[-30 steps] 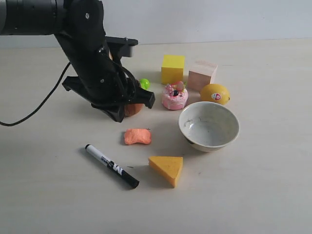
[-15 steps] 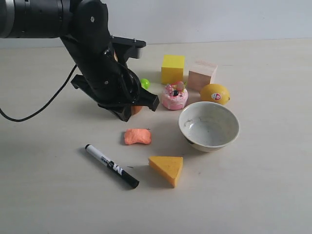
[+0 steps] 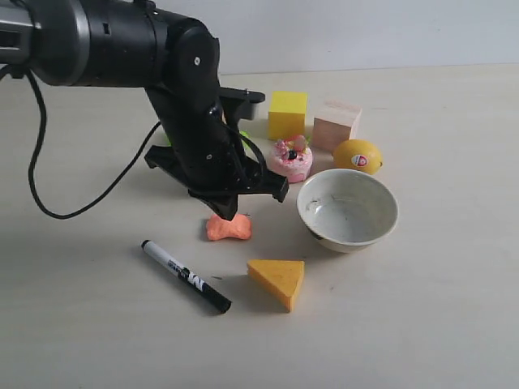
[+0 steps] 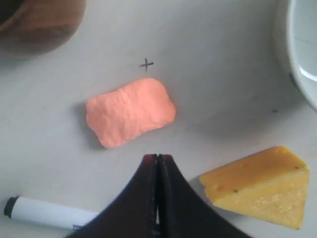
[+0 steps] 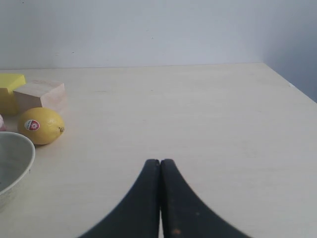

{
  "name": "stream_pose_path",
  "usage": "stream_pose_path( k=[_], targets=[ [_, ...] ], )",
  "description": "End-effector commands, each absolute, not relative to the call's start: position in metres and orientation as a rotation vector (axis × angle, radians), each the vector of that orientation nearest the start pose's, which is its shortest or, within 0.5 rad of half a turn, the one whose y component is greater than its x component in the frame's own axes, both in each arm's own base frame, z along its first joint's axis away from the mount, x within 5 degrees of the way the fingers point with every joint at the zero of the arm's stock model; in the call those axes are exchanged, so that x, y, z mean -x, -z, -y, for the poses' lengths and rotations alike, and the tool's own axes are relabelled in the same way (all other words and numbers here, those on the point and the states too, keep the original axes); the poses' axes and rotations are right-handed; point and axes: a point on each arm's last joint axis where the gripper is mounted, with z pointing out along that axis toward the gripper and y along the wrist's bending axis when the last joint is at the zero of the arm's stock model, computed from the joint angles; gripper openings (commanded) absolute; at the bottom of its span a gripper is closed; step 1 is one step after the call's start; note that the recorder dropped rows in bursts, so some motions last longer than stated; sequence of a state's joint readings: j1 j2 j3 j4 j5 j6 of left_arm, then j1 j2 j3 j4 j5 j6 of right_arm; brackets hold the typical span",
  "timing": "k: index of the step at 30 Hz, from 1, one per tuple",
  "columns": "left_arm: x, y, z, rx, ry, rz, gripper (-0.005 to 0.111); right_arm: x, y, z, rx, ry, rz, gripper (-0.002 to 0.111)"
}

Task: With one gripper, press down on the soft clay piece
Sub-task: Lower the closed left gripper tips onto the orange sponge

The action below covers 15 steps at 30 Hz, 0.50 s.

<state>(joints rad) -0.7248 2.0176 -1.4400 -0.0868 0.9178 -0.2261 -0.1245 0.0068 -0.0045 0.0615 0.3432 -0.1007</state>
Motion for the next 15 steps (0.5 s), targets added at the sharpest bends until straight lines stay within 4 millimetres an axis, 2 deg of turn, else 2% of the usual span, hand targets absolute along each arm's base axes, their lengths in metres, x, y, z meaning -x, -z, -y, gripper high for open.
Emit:
stream_pose_path(
  k=[1, 8, 15],
  targets=[
    [-0.303, -0.166, 0.279, -0.659, 0.197, -2.968, 0.000, -0.053, -0.183, 0.005, -0.060, 0.106, -1.823, 0.000],
    [-0.311, -0.161, 0.283, -0.642, 0.171, -2.964, 0.000, -0.053, -0.183, 0.005, -0.060, 0.106, -1.823, 0.000],
    [-0.312, -0.142, 0.283, -0.625, 0.132, -3.009, 0.000, -0.053, -0.183, 0.005, -0.060, 0.106, -1.823, 0.000]
  ],
)
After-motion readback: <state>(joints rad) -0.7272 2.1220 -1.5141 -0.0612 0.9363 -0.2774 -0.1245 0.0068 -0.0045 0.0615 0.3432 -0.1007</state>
